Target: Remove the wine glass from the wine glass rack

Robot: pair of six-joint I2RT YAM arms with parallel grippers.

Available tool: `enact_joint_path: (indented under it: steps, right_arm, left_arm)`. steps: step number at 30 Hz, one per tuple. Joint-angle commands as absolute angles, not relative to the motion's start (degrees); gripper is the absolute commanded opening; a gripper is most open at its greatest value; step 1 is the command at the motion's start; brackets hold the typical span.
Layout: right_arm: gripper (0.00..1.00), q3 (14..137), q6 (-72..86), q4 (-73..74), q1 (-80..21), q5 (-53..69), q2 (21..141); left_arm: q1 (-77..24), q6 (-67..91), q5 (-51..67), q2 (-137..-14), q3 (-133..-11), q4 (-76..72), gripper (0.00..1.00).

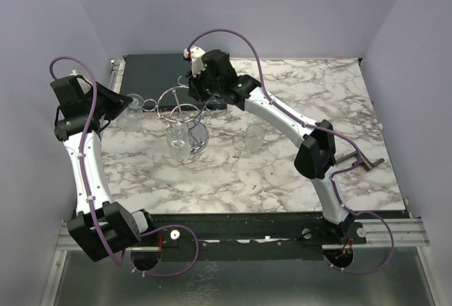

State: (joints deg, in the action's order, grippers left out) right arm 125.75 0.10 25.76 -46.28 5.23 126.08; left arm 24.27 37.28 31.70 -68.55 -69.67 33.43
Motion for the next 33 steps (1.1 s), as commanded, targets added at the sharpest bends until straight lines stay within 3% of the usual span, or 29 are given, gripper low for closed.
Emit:
enact_joint_path:
  steps: [1, 7, 23, 33]
  right_arm:
    - [0.26, 125.11, 2.86, 28.29, -46.14, 5.36, 125.97]
    - [0.35, 126.27, 4.68, 29.94, -46.14, 4.62, 125.23]
    - [0.74, 126.66, 9.57, 31.65, -46.14, 3.79, 120.61]
    - [0.87, 125.38, 11.62, 32.80, -46.14, 2.08, 117.43]
  left_arm:
    - [24.80, 36.74, 29.36, -66.62, -73.43, 33.12, 0.00]
    - [24.78, 36.82, 29.18, -66.77, -74.48, 33.38, 0.00]
    - [24.71, 38.14, 29.22, -69.86, -80.24, 33.68, 0.00]
    - [24.43, 39.73, 29.45, -72.32, -84.62, 33.74, 0.00]
